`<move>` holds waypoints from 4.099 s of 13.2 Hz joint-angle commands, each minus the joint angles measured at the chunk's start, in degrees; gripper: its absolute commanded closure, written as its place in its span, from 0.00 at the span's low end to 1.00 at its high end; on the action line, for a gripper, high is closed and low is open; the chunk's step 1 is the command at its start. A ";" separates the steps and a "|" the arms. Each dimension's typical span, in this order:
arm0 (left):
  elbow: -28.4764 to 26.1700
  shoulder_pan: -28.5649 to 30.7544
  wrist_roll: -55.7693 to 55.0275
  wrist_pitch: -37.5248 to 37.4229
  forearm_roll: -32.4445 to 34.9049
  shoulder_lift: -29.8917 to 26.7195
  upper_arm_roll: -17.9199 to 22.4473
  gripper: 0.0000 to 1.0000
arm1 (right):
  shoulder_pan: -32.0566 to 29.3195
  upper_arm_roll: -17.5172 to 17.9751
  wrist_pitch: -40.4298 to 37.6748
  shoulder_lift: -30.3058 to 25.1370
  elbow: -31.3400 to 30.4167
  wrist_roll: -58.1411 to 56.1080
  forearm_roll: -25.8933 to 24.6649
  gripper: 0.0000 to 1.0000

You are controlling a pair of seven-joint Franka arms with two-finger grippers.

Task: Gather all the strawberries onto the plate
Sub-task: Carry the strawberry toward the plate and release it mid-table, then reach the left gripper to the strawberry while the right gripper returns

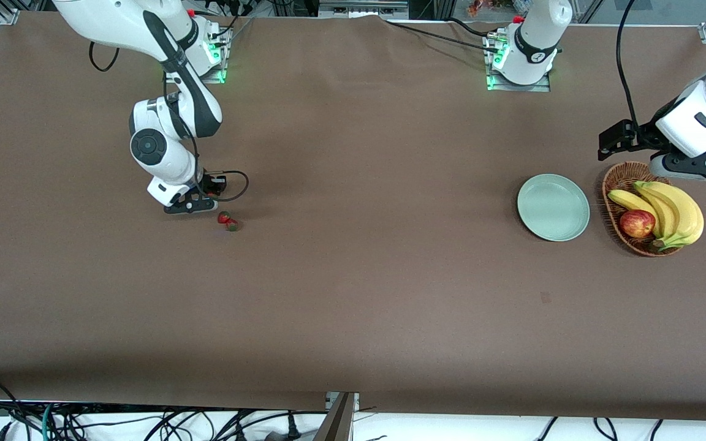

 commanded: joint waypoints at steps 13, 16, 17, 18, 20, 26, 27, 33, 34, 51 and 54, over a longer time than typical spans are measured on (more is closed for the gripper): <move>1.03 -0.13 -0.73 0.16 -0.76 1.29 0.48 0.00 | 9.15 11.38 -26.28 12.66 43.80 31.62 9.82 0.88; 1.03 0.84 -0.38 0.25 -0.84 1.64 0.48 0.00 | 16.97 11.37 -22.44 24.79 59.44 44.18 9.74 0.87; 1.03 0.84 -0.38 0.25 -0.84 1.65 0.48 0.00 | 19.08 11.37 -18.84 27.00 61.58 47.96 9.74 0.87; 0.94 0.84 -0.29 0.25 -0.76 1.65 0.48 0.00 | 21.28 11.37 -13.93 28.42 61.95 51.14 9.74 0.87; 0.50 0.93 -0.12 0.16 -0.76 1.47 0.48 0.00 | 26.19 11.20 -5.05 30.97 61.95 57.90 9.48 0.86; -0.90 0.93 0.06 1.12 -0.84 1.65 0.48 0.00 | 35.71 4.87 6.68 36.86 61.78 65.49 9.13 0.54; -1.25 0.93 0.06 1.47 -0.84 1.65 0.48 0.00 | 35.71 4.87 6.68 36.52 61.77 65.67 8.95 0.26; -4.94 0.93 0.06 4.90 -0.84 1.56 0.39 0.00 | 34.22 0.93 -3.72 30.29 61.51 64.89 8.60 0.01; -5.90 0.93 0.06 5.86 -0.84 1.47 0.21 0.00 | 33.52 -0.22 -8.39 28.45 61.42 61.48 8.77 0.01; -14.53 -1.79 -46.48 43.73 12.39 22.98 -25.62 0.00 | 22.97 -21.94 -28.49 10.34 31.83 -4.55 11.85 0.02; -11.12 -3.29 -57.04 45.77 22.95 31.41 -27.55 0.00 | 22.70 -21.85 -21.20 7.87 22.51 -7.01 12.82 0.08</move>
